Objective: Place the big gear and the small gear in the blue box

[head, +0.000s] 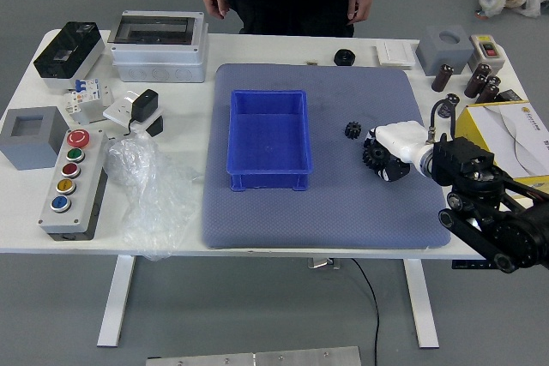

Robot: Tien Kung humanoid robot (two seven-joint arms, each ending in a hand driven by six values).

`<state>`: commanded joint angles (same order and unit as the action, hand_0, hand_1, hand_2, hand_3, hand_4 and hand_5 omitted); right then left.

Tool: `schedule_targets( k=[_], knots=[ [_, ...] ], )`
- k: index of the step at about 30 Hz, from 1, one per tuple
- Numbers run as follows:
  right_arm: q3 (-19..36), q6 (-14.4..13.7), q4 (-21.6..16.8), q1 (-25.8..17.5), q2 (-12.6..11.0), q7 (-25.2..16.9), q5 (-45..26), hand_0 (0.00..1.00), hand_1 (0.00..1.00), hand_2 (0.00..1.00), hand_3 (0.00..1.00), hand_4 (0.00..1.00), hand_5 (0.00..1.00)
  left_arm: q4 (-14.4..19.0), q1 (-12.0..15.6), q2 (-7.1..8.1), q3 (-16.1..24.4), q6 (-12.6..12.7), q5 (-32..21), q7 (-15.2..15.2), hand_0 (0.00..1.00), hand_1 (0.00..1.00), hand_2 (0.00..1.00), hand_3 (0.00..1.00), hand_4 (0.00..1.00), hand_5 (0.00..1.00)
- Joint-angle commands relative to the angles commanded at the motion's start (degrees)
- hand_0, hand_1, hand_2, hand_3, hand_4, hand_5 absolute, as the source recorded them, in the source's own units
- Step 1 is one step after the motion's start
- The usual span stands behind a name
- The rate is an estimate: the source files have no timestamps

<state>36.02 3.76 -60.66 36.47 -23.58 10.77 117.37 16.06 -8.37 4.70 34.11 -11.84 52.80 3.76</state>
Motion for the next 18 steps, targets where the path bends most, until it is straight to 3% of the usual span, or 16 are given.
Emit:
schedule_targets(
  k=[2, 3, 8, 9, 18],
  knots=[
    [-0.12, -0.56, 0.1, -0.03, 0.05, 0.0, 0.16, 0.545, 0.525, 0.631, 0.631, 0.663, 0.092, 0.0, -0.01, -0.01, 0.01, 0.0, 0.01, 0.01, 0.861, 0.843, 0.849, 0.867, 0.758, 0.686],
    [-0.16, -0.79, 0.14, -0.04, 0.07, 0.0, 0.21, 0.489, 0.433, 0.522, 0.596, 0.568, 0.132, 0.0, -0.01, -0.02, 0.01, 0.0, 0.01, 0.01, 0.861, 0.843, 0.848, 0.867, 0.758, 0.686],
    [-0.3, -1.77, 0.31, -0.07, 0.08, 0.02, 0.35, 0.489, 0.433, 0.522, 0.596, 0.568, 0.132, 0.0, -0.05, -0.03, 0.03, 0.0, 0.03, 0.04, 0.861, 0.843, 0.848, 0.867, 0.758, 0.686],
    [-0.32, -1.86, 0.29, -0.04, 0.05, 0.02, 0.34, 0.491, 0.392, 0.479, 0.581, 0.49, 0.157, 0.0, -0.06, -0.02, 0.03, 0.0, 0.03, 0.04, 0.861, 0.842, 0.848, 0.867, 0.758, 0.686],
    [-0.07, -1.58, -1.2, 0.33, -1.29, 0.18, -0.1, 0.489, 0.387, 0.47, 0.575, 0.481, 0.159, 0.0, -0.06, 0.17, 0.18, 0.01, 0.07, 0.09, 0.861, 0.842, 0.848, 0.867, 0.758, 0.687]
  ],
)
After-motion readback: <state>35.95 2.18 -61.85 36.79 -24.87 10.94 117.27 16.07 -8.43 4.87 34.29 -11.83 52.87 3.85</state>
